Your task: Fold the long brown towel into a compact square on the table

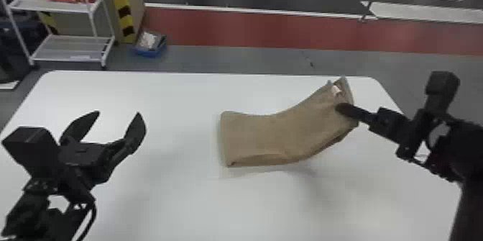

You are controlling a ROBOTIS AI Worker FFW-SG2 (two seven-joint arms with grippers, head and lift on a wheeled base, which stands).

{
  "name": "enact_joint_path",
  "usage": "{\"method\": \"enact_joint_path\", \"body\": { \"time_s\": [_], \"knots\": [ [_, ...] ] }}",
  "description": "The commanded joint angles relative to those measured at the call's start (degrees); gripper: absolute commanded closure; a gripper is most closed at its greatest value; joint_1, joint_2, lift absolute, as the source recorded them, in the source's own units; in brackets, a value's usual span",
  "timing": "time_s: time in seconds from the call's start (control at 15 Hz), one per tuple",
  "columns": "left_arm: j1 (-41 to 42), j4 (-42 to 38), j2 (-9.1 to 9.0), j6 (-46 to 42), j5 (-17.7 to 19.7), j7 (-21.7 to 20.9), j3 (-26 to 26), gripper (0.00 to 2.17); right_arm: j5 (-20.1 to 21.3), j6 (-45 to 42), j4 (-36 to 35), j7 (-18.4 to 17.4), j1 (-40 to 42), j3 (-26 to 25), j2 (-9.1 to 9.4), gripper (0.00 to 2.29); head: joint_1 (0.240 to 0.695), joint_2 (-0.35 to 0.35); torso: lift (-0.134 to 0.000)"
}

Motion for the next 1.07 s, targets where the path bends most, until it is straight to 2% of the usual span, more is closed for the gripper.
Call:
{"method": "enact_joint_path", "body": {
  "time_s": [0.0, 0.2, 0.33, 0.73, 1.0],
  "knots": [
    [0.3, -0.3, 0.00, 0.2, 0.0, -0.1, 0.3, 0.09, -1.2, 0.2, -3.7, -0.6, 0.2, 3.1, 1.16, 1.69, 0.695, -0.138, -0.123],
    [0.4, -0.3, 0.00, 0.2, 0.0, 0.0, 0.5, 0.09, 0.3, -0.2, -5.7, -1.0, 2.3, 11.4, 1.86, 1.69, 0.695, -0.087, -0.123],
    [0.5, -0.3, 0.00, 0.5, 0.0, 0.0, 0.6, 0.09, 2.9, -0.5, -5.7, -1.5, 3.5, 17.2, 1.86, 1.69, 0.695, -0.034, -0.123],
    [0.4, 0.1, 0.09, 0.7, 0.0, -0.1, 0.6, 0.09, 7.0, -4.0, -3.4, -4.5, 4.2, 26.9, 2.00, 1.68, 0.695, 0.046, -0.123],
    [0.4, 0.5, 0.09, 0.7, 0.0, -0.3, 0.7, 0.09, 9.6, -7.0, 0.6, -6.3, 4.1, 32.1, 2.00, 1.68, 0.695, 0.072, -0.123]
  ]
}}
